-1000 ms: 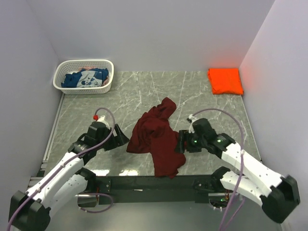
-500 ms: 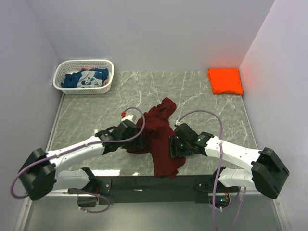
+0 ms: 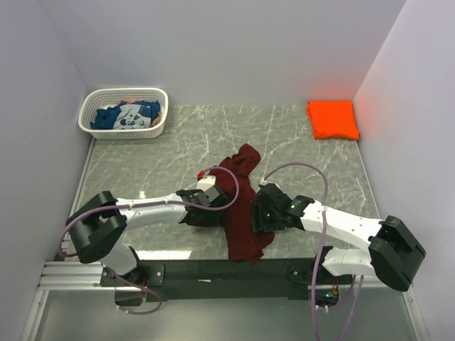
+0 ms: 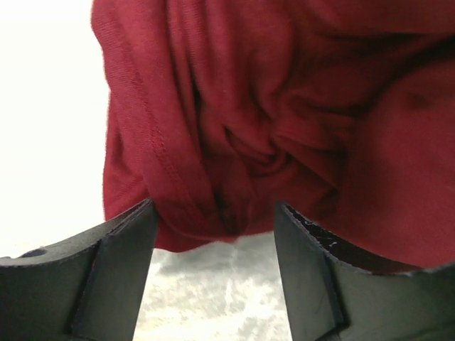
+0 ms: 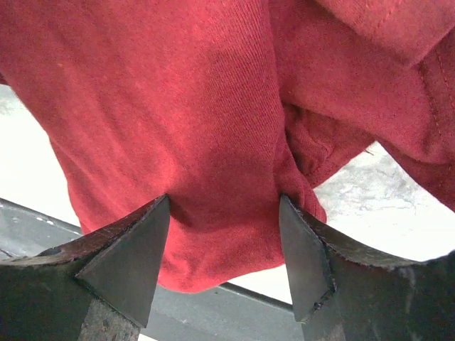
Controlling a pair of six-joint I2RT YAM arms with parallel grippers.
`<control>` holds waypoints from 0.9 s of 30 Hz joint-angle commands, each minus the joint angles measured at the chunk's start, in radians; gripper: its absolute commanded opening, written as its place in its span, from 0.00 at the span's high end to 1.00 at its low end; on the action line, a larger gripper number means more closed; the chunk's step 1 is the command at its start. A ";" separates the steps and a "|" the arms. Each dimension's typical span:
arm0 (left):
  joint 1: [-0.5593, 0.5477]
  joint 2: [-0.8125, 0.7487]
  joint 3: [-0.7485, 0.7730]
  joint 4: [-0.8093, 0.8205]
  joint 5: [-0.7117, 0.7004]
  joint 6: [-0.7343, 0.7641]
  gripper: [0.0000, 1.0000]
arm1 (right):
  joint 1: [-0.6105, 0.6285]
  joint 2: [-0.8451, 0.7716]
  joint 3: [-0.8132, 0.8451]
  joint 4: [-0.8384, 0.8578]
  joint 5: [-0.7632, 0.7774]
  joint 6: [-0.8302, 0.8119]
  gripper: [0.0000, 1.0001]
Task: Fold and stack the t-shirts
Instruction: Flatten the tshirt out
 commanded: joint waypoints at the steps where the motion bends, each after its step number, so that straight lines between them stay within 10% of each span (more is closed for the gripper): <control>1: -0.008 0.042 0.041 -0.064 -0.099 -0.021 0.32 | 0.008 0.008 -0.013 0.021 0.015 0.003 0.31; 18: 0.270 -0.119 -0.031 -0.112 -0.174 0.097 0.97 | 0.008 -0.033 -0.036 -0.104 0.159 0.030 0.34; 27: 0.432 -0.232 0.038 -0.141 -0.136 0.194 0.99 | 0.004 -0.058 -0.022 -0.146 0.179 0.035 0.34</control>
